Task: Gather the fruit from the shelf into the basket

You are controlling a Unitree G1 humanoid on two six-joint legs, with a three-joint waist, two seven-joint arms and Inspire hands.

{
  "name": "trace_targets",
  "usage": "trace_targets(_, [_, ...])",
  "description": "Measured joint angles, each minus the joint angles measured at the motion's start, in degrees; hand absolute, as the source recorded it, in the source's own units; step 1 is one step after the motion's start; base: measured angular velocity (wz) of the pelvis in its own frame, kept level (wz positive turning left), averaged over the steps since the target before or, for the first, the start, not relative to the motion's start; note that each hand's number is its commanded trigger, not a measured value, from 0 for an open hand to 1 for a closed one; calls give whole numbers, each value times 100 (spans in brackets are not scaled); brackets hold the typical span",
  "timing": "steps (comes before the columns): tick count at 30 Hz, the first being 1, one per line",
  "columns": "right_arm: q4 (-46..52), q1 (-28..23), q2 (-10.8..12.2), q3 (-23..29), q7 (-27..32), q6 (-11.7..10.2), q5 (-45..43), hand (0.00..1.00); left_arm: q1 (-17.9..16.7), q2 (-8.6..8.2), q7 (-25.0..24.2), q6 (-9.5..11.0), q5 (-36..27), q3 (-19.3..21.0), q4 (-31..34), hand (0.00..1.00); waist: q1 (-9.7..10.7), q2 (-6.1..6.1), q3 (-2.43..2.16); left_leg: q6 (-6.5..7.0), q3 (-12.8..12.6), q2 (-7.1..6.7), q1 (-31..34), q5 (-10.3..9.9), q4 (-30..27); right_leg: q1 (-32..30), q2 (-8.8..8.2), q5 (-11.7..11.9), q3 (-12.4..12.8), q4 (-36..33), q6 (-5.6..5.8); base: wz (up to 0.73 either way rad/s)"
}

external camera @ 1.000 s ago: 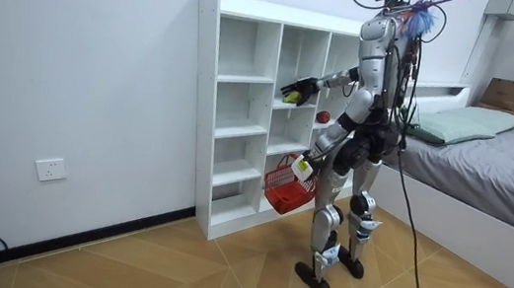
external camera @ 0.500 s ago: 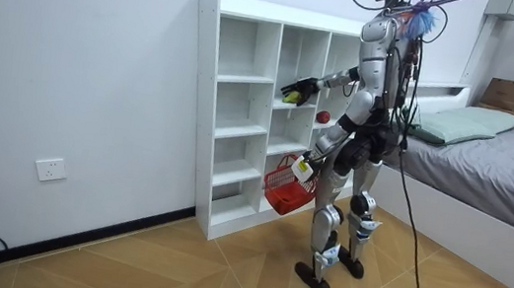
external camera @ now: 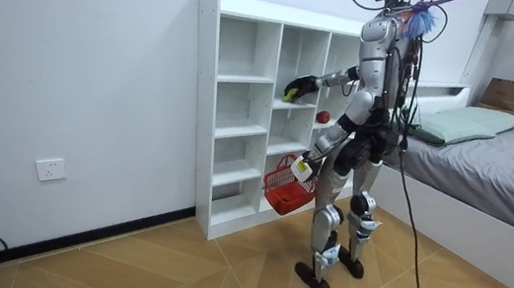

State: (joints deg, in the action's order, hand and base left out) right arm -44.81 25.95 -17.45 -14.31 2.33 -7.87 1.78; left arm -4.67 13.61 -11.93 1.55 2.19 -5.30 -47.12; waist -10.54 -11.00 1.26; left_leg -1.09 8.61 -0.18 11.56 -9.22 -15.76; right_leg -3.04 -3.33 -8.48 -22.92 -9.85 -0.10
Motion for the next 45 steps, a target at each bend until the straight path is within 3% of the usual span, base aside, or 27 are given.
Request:
trace_targets(18, [-96, -12, 2, -14, -64, 32, 52, 100, 3, 12, 19, 0, 53, -59, 94, 100, 10, 112, -22, 20, 39, -38, 6, 23, 10, -4, -37, -3, -49, -10, 12, 1])
trace_targets(24, [19, -76, 10, -14, -67, 44, -42, 100, 4, -72, 178, 0, 128, -50, 100, 100, 34, 166, -46, 24, 39, -44, -5, 26, 13, -4, -44, -2, -47, -11, 17, 0])
trace_targets(31, [809, -650, 13, -5, 28, -33, -502, 100, 13, -185, 179, 17, 120, -45, 74, 100, 63, 200, -67, 28, 0, -42, -37, 30, 7, -6, -53, -2, -2, -14, 19, -2])
trace_targets(37, [1361, -1088, 52, -19, 60, -26, -751, 100, 16, -245, 251, 57, 98, -55, 44, 100, 100, 305, -60, 33, -82, -31, -55, 30, 47, -29, -53, 7, 111, -29, 33, -7])
trace_targets(45, [2183, -1750, 238, -20, 51, -85, -1329, 100, 31, -367, 279, 158, 120, -39, 98, 100, 216, 391, -61, 39, -343, 37, -64, 34, 60, -206, -47, 18, 324, -148, 18, -17])
